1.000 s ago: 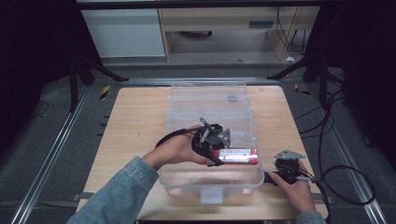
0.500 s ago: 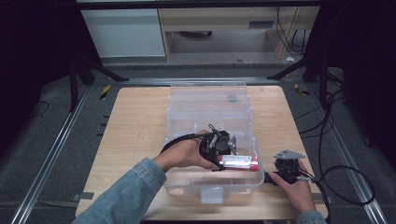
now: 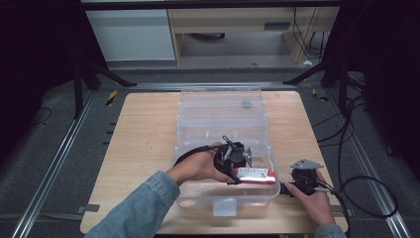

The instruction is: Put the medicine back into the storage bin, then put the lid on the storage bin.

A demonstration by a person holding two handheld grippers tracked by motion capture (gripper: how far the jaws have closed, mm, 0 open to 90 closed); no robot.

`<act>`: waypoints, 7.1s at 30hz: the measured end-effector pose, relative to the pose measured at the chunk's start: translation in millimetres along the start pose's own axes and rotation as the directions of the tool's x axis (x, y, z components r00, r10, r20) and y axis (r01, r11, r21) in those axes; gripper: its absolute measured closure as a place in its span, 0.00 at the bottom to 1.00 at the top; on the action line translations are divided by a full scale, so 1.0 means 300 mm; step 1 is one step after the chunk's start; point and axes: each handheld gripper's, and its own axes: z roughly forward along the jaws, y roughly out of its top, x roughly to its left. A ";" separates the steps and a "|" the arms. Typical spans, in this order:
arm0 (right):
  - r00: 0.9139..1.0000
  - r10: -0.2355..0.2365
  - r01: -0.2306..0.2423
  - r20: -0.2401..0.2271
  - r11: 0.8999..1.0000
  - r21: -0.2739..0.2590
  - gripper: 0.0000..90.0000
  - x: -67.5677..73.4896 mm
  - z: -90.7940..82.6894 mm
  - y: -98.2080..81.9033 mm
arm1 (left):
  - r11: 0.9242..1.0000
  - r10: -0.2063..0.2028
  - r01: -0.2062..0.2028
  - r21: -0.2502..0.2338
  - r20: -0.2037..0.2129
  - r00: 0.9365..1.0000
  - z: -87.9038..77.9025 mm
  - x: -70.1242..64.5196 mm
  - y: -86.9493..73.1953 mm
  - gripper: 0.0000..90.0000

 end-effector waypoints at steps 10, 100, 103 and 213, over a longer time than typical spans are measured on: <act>1.000 0.000 0.000 0.000 1.000 0.000 0.01 0.000 0.000 0.000 | 1.000 -0.014 0.014 -0.011 0.006 1.000 0.037 0.000 -0.012 0.57; 1.000 -0.001 0.001 0.000 1.000 0.001 0.01 0.001 0.001 0.001 | 0.944 -0.244 0.179 -0.278 -0.218 0.945 -0.143 -0.098 -0.124 0.20; 1.000 -0.001 0.001 0.000 1.000 0.001 0.01 0.001 0.001 0.001 | 0.929 -0.285 0.208 -0.305 -0.236 0.929 -0.177 -0.093 -0.159 0.17; 0.836 -0.494 0.520 -0.240 0.853 0.053 0.77 0.157 -0.003 0.815 | 0.898 -0.374 0.307 -0.316 -0.179 0.910 -0.080 -0.324 -0.508 0.79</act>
